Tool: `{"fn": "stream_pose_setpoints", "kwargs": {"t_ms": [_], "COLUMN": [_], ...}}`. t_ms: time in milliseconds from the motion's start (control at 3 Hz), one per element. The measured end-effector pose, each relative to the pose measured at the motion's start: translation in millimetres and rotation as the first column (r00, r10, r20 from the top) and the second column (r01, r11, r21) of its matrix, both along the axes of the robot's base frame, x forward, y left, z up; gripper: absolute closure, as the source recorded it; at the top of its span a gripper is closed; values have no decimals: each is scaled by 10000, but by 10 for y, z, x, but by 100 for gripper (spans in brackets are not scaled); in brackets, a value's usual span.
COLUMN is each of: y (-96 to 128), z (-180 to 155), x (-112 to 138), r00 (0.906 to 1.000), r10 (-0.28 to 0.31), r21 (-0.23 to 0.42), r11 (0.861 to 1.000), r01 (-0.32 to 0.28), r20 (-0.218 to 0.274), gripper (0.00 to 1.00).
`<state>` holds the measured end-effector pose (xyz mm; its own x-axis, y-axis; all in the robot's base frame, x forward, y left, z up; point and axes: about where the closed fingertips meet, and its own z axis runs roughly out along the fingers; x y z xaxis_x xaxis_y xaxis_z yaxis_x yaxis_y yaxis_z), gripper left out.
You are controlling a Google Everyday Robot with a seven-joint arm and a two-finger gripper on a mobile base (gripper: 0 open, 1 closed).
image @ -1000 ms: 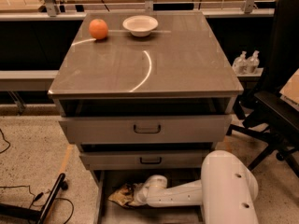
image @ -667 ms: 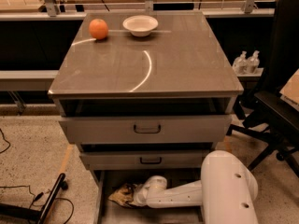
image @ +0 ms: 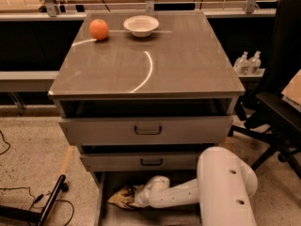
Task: Pick brown chip bag from bottom drawer and place on counter
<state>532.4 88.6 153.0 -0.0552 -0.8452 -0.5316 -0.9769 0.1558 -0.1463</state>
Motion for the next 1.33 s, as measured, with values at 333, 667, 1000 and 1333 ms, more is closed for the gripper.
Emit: {"fn": "stream_pose_setpoints", "kwargs": {"t_ms": [333,667,1000,1333], "y": [-91,-300,-780,-1124], "z": [407,958,1633,2047], "x": [-107,-339,-607,-728], "r00": [9988,9955,9936,9900], "r10": [473,942,820,209], "r21": [366,536,766,1122], "r11": [9982,9941,9932,9930], "r01": [-469,-943,-879,-368], "r20": [-105,37,774,1395], "gripper": [100,100,100,100]}}
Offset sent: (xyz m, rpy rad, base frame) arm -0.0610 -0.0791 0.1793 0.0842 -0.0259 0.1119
